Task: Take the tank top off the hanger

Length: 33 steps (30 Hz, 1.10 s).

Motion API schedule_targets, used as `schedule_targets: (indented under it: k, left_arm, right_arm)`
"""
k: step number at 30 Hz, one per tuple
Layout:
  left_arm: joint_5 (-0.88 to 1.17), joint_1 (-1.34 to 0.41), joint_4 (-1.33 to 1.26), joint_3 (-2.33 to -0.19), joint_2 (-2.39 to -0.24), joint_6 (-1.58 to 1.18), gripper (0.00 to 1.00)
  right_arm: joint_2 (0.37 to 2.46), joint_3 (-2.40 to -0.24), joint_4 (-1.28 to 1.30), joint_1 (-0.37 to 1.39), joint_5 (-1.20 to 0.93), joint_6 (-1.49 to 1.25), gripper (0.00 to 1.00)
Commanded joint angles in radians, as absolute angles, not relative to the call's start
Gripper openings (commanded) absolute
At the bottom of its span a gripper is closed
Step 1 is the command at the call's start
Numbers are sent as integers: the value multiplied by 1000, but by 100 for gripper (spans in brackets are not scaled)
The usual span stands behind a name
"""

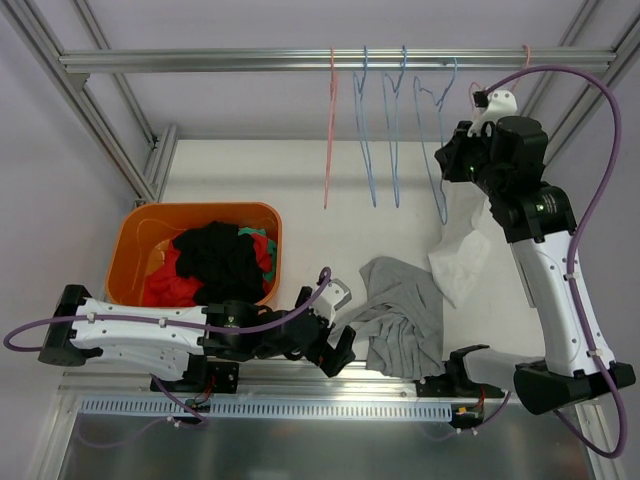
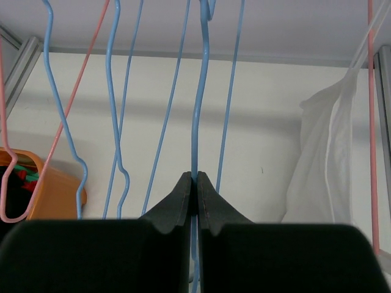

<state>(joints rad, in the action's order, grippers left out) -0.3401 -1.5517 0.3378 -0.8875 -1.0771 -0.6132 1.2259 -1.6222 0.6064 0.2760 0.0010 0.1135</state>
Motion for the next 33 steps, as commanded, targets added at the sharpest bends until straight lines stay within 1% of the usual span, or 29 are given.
schedule_targets:
  k: [1,3,19,22,27,29,31,33]
  left_arm:
    - [-334,-1560,322,-914,-1095,-587,99]
    - [-337,-1560,319,-913,-1101,-589,99]
    - [-334,-1563,302,-908,-1111,-586,99]
    - [-344,-1563,301,-910,-1114,-589,99]
    - [-365,-1563,288,-936,-1126,-592,99]
    - [-382,-1563,282,-968,-1144,-584,99]
    - [-406,-1563,279,-992,-1178,-578,99]
    - [-426,-1563,273,-1034,-1209,-571,99]
  right_arm:
    - [1154,-1669,420,284,11,100,0]
    - [1118,-1651,411,285,-37,91,0]
    - [1098,-1605,387,290,-49,74,0]
    - [1138,-1637,380,288,-29,90,0]
    - [1271,-1698,422,288,-34,95,0]
    - [1269,-1649,416,291,-34,78,0]
    - [1232,-1565,388,294,-17,52,0]
    - [1197,-1525,371,295,9,37,0]
